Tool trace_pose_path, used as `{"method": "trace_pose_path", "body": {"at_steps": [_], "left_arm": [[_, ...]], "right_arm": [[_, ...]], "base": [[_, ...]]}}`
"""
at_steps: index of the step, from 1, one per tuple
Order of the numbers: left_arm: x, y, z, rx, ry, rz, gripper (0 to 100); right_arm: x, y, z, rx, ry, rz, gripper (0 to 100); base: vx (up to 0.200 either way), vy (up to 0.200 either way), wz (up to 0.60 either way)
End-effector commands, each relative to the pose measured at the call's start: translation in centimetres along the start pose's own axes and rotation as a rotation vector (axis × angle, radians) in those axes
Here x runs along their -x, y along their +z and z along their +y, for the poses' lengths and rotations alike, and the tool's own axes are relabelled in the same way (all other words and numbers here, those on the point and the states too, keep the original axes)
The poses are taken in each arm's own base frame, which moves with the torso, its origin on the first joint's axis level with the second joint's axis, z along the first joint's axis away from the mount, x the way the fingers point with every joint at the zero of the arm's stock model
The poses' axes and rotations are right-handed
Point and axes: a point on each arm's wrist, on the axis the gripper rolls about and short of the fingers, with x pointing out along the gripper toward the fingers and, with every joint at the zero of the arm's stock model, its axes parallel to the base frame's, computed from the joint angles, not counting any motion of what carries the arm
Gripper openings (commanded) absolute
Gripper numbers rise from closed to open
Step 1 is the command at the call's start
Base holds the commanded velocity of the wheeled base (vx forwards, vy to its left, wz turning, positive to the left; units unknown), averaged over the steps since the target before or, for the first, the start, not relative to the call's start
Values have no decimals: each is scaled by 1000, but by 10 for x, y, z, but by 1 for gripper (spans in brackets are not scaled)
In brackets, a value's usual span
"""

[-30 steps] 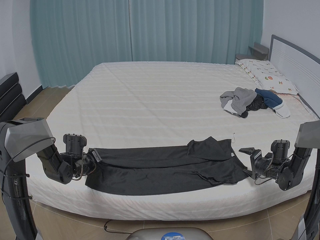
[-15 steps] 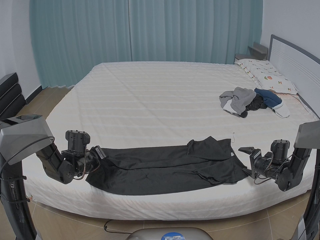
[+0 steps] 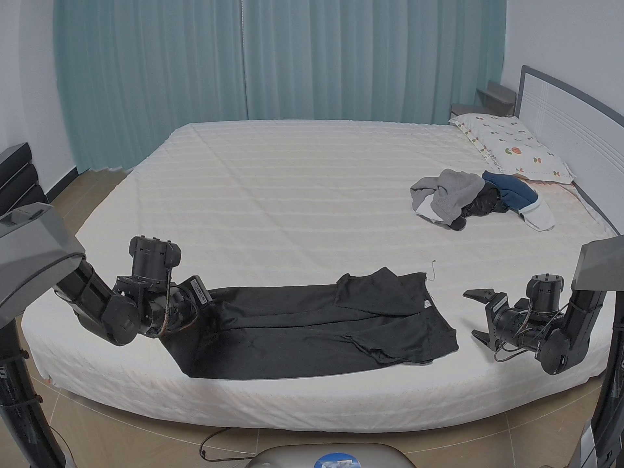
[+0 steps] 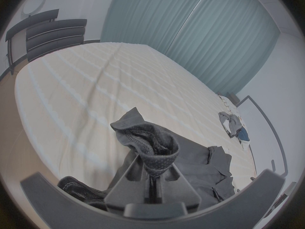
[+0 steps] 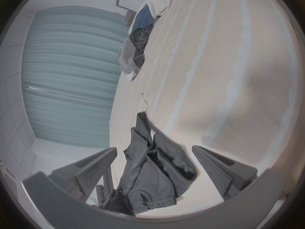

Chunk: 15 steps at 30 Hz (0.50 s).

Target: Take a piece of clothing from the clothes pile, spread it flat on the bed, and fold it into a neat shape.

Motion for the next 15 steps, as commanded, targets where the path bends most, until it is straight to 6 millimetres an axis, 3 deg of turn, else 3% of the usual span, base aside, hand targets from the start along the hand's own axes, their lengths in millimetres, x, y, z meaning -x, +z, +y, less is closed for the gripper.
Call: {"method": "trace_pose_path", "body": {"at_steps": [1,15], "left_arm": [[26,18,-27,-12,-69,-41,0],[35,16,-80,-35,-84,67,0]], "right_arm": [[0,-1,-1,-1,-4,3,100],[0,-1,-1,0,-2,4,100]], "base": [[0,-200,0],[0,-200,0]]}}
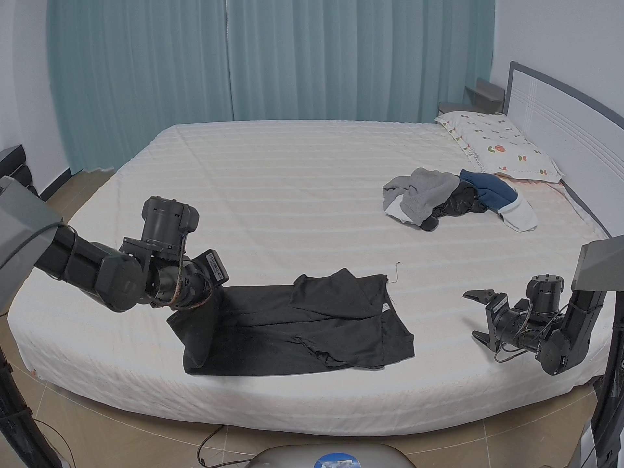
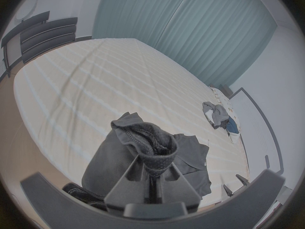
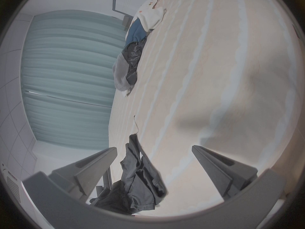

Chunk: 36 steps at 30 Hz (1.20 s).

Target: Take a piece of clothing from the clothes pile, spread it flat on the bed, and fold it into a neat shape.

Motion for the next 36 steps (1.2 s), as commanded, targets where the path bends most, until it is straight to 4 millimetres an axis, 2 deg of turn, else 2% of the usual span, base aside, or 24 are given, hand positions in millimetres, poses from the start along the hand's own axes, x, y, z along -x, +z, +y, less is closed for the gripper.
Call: {"method": "trace_pose_path", "body": {"at_steps": [1,4,12,16,26,36], "left_arm": [[3,2,-29,6,-53,4,0],[-4,-2,-41,6,-49,38,0],[-20,-10,-57,-13,-35,88,0],[-27,-20,-62,-28,-18,109,0],[-47,-29,-70,-41,-3,109,0],[-70,-42,-89,-38,-8,90,0]], "right_arm": [[-1,0,0,0,0,2,100],[0,0,0,2,1,3,100],[0,0,0,1,-1,2,100],[-1,0,0,4,1,1,100],[0,-1,0,4,-1,4,100],[-1,-1,-1,3,-2,4,100]], "base": [[0,-200,0],[0,-200,0],[0,-200,0],[0,0,0],[0,0,0],[0,0,0]]}}
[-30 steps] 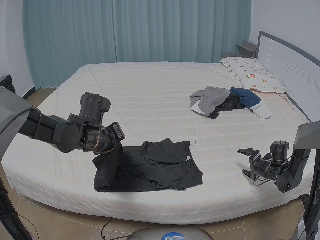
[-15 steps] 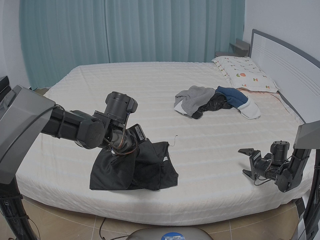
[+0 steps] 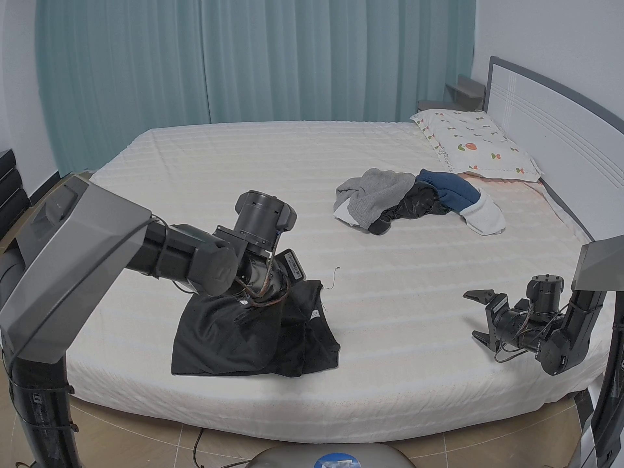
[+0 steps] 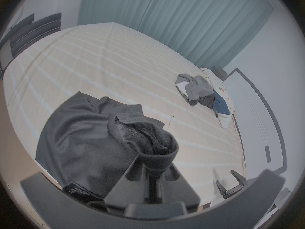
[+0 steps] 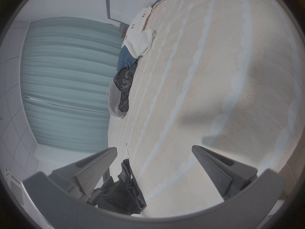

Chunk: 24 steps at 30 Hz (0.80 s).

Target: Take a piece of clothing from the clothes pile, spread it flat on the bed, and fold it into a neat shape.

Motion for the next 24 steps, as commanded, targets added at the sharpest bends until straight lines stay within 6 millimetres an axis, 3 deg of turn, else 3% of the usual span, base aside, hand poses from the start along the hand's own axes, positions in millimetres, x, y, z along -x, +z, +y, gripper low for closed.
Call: {"method": "trace_pose_path", "body": {"at_steps": [1,7,8,17,20,24], "left_arm": [[-17,-6,-6,-6,6,-1,0],[-28,-9,-12,-9,7,-13,0],[-28,-10,-12,-11,8,-13,100],[-25,-7,-14,75,-1,-36,100],[-9,0,-16,118,-16,-48,100],[5,2,-2,132,2,-39,100]], "right_arm": [[0,0,-1,-1,-1,1,100],[-1,0,-1,0,-3,2,100],[-1,0,-1,0,-3,2,100],[-1,0,-1,3,-3,2,100],[-1,0,-1,3,-3,2,100],[-1,-1,-2,3,-4,2,100]], "base": [[0,0,0],[0,0,0],[0,0,0],[0,0,0],[0,0,0],[0,0,0]]}}
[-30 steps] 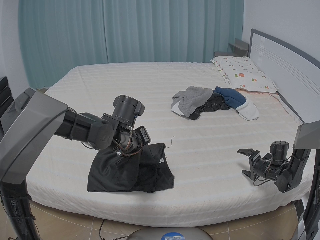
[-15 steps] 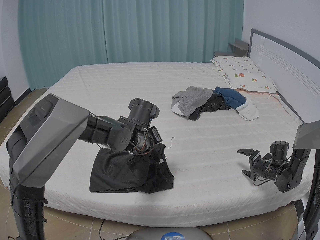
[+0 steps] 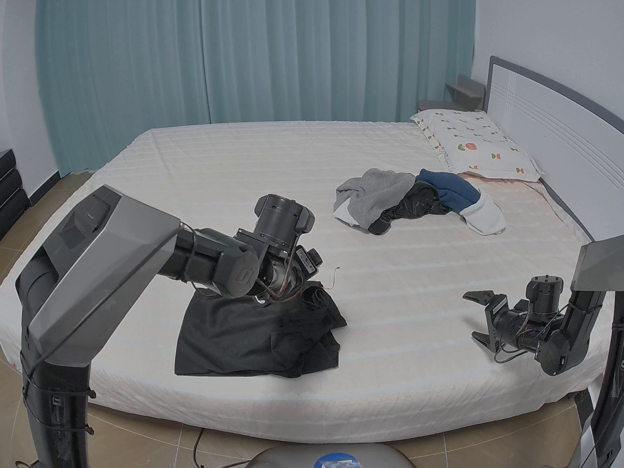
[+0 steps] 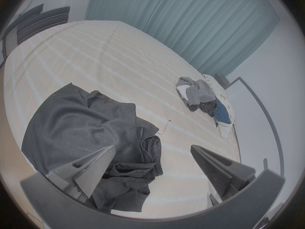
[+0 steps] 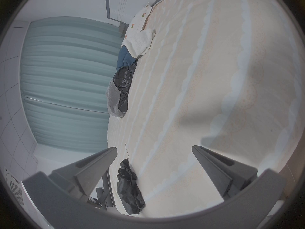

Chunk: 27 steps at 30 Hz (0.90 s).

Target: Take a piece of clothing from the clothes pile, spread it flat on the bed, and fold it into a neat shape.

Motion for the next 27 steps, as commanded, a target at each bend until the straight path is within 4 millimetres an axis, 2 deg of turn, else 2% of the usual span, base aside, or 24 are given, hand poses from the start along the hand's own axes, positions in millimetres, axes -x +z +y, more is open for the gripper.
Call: {"method": "trace_pose_path", "body": {"at_steps": [1,6,12,15,17,22,27], "left_arm": [[23,10,14,25,14,-3,100],[33,2,40,47,86,27,100],[43,-2,66,159,39,50,100],[42,-3,84,201,20,78,100],[40,-5,89,217,18,89,100],[25,-10,112,257,51,105,100],[31,-7,123,282,18,138,100]], "right_arm": [[0,0,0,1,1,0,100],[0,0,0,0,-1,1,100],[0,0,0,1,1,0,100],[0,0,0,0,-1,1,100],[0,0,0,0,-1,1,100],[0,0,-1,5,-2,2,100],[1,-2,-2,17,-7,5,100]], "base": [[0,0,0],[0,0,0],[0,0,0],[0,0,0],[0,0,0],[0,0,0],[0,0,0]]}}
